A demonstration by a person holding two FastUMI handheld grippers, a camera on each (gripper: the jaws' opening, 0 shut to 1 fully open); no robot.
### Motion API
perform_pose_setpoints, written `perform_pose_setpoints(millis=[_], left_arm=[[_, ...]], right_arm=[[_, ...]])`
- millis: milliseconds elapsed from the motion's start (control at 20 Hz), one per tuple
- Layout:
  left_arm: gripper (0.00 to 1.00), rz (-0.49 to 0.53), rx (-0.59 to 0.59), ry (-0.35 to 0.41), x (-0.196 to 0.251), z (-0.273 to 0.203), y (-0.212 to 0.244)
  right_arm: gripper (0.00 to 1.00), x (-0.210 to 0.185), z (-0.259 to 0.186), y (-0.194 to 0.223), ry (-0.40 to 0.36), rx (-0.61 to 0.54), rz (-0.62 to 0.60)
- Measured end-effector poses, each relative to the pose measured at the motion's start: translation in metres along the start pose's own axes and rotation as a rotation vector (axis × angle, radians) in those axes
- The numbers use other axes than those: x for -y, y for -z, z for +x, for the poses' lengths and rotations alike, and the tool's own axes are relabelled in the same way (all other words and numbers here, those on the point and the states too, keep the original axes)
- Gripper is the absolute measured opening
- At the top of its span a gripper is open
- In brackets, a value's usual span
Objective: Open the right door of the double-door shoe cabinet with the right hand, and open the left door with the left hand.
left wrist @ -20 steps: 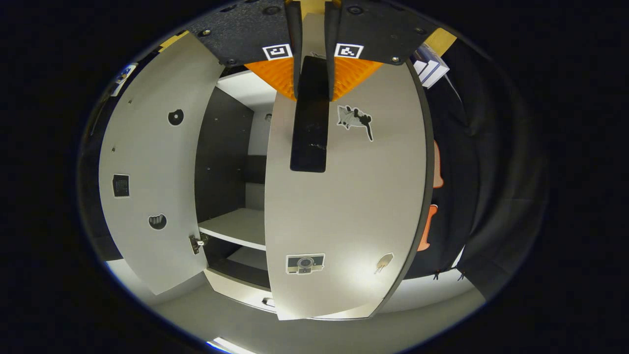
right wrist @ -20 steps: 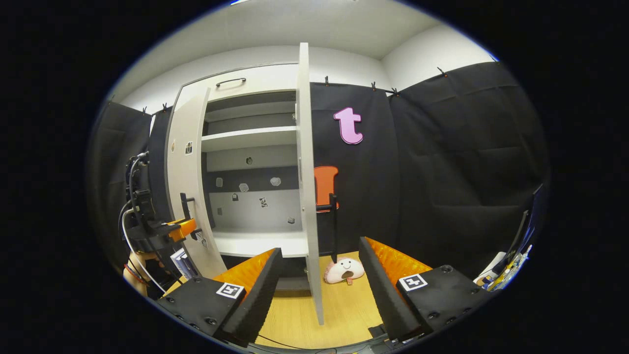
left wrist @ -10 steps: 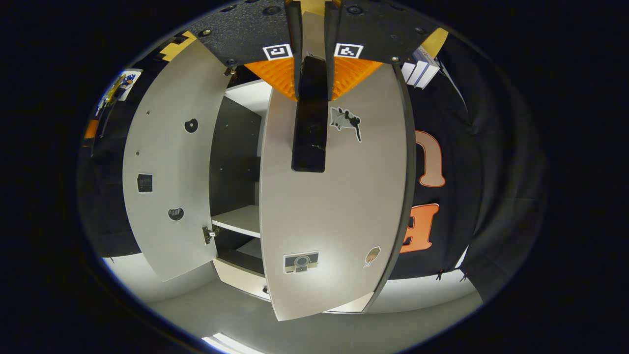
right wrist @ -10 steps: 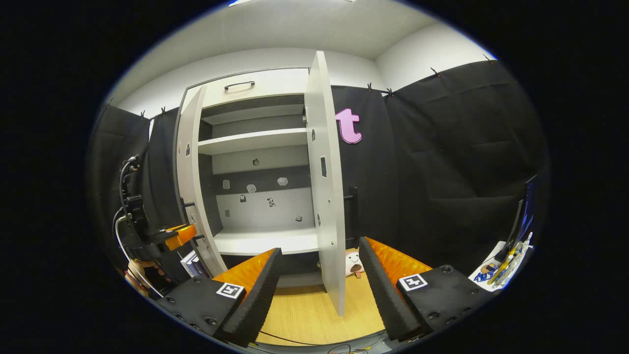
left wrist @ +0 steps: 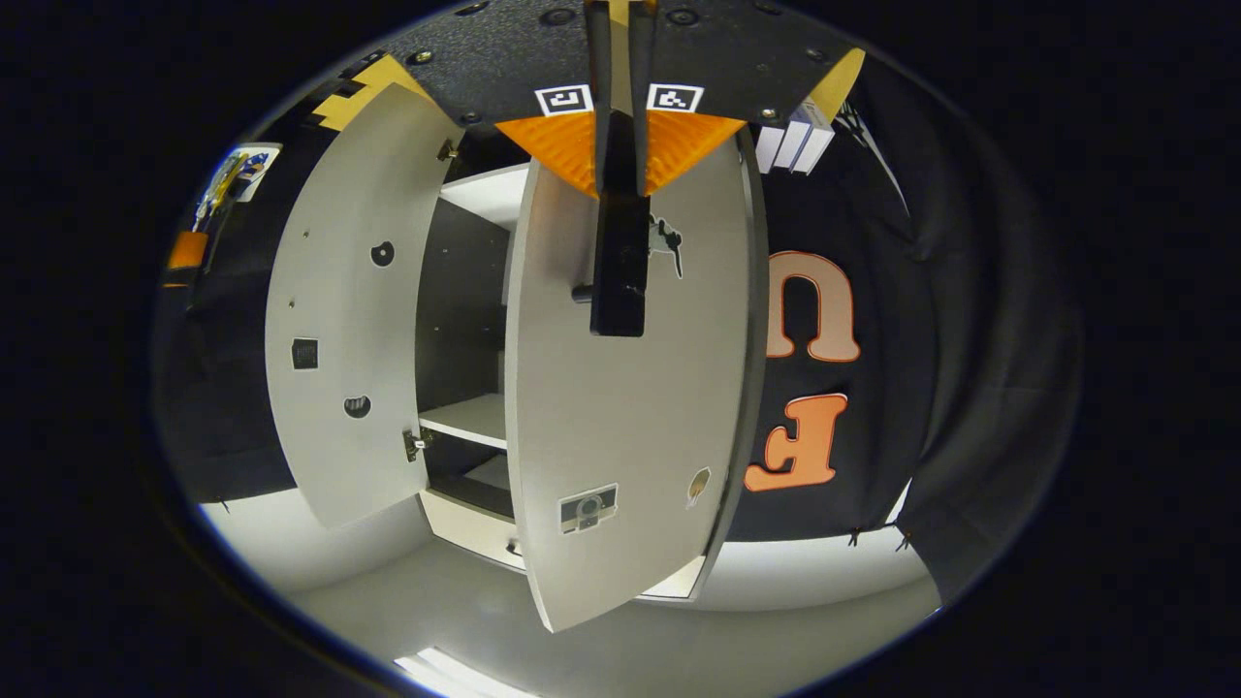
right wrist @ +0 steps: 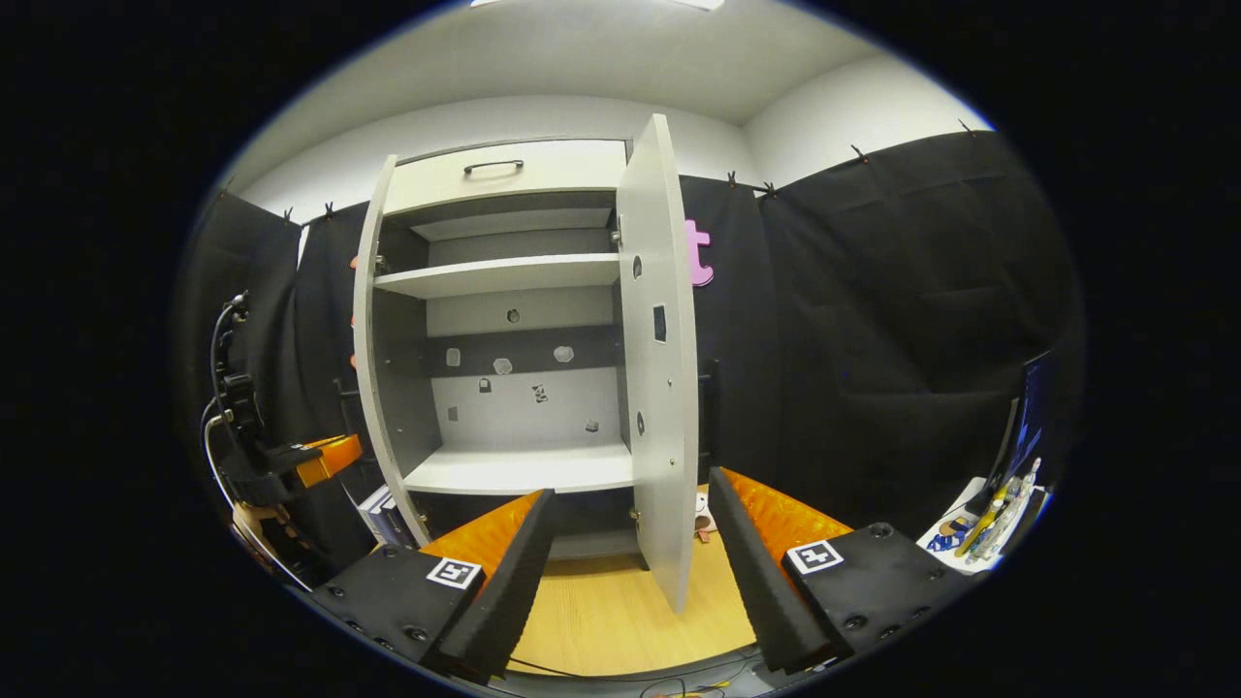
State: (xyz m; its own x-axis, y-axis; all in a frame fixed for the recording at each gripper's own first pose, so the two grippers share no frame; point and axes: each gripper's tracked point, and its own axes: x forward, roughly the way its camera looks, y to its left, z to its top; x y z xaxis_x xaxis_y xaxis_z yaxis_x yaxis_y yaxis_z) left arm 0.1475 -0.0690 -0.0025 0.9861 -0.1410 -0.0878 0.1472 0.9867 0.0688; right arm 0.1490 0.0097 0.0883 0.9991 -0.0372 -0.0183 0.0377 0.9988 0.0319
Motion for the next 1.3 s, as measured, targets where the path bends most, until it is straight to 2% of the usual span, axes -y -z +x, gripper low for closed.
perform_pose_setpoints(millis=[200,250,400,450,500,650,700,750,800,850,900,1000,1050,1100,1150,1200,1250,1300], left_arm=[[0.06,0.010,0.007,-0.001,-0.004,-0.008,-0.001],[0.05,0.004,0.007,-0.003,-0.007,-0.009,-0.002],[0.06,-0.013,0.007,-0.013,-0.015,-0.012,-0.002],[0.05,-0.014,0.007,-0.013,-0.016,-0.013,-0.002],[0.06,-0.010,0.004,-0.010,-0.017,-0.014,-0.002],[0.05,-0.015,0.003,-0.012,-0.024,-0.016,-0.002],[0.05,-0.013,0.006,-0.019,-0.027,-0.018,-0.002],[0.06,-0.002,0.006,-0.026,-0.031,-0.018,-0.002],[0.05,0.015,0.007,-0.035,-0.036,-0.020,-0.003],[0.04,0.026,0.005,-0.047,-0.043,-0.021,-0.003],[0.03,0.030,0.004,-0.058,-0.049,-0.022,-0.002],[0.03,0.016,0.009,-0.078,-0.056,-0.023,-0.004],[0.02,0.007,0.009,-0.088,-0.060,-0.023,-0.004],[0.02,0.001,0.011,-0.097,-0.063,-0.024,-0.005],[0.02,-0.003,0.010,-0.103,-0.066,-0.024,-0.004],[0.02,-0.013,0.011,-0.090,-0.065,-0.024,-0.004],[0.02,-0.028,0.007,-0.075,-0.062,-0.024,-0.004],[0.02,-0.022,0.005,-0.067,-0.061,-0.025,-0.003]], right_arm=[[0.99,-0.002,0.001,-0.003,-0.003,0.015,-0.013],[0.89,-0.003,0.000,-0.003,-0.008,0.015,-0.013],[0.89,-0.009,0.000,-0.002,-0.019,0.012,-0.015],[0.99,-0.008,0.001,-0.003,-0.019,0.013,-0.018],[0.89,-0.010,0.001,-0.003,-0.021,0.012,-0.021],[0.89,-0.026,0.000,-0.002,-0.040,0.011,-0.018],[0.99,-0.030,0.000,-0.002,-0.045,0.012,-0.020],[0.99,-0.033,0.001,-0.003,-0.047,0.014,-0.022],[0.89,-0.036,0.001,-0.004,-0.048,0.015,-0.024],[0.89,-0.038,0.001,-0.004,-0.050,0.017,-0.024],[0.99,-0.041,0.002,-0.004,-0.053,0.017,-0.022],[0.99,-0.045,0.003,-0.006,-0.057,0.021,-0.020],[0.89,-0.049,0.004,-0.007,-0.061,0.024,-0.022],[0.89,-0.052,0.003,-0.008,-0.064,0.026,-0.026],[0.99,-0.054,0.002,-0.008,-0.067,0.027,-0.031],[0.89,-0.056,0.002,-0.008,-0.070,0.029,-0.036],[0.99,-0.059,0.003,-0.009,-0.074,0.030,-0.040],[0.99,-0.062,0.003,-0.009,-0.078,0.029,-0.044]])
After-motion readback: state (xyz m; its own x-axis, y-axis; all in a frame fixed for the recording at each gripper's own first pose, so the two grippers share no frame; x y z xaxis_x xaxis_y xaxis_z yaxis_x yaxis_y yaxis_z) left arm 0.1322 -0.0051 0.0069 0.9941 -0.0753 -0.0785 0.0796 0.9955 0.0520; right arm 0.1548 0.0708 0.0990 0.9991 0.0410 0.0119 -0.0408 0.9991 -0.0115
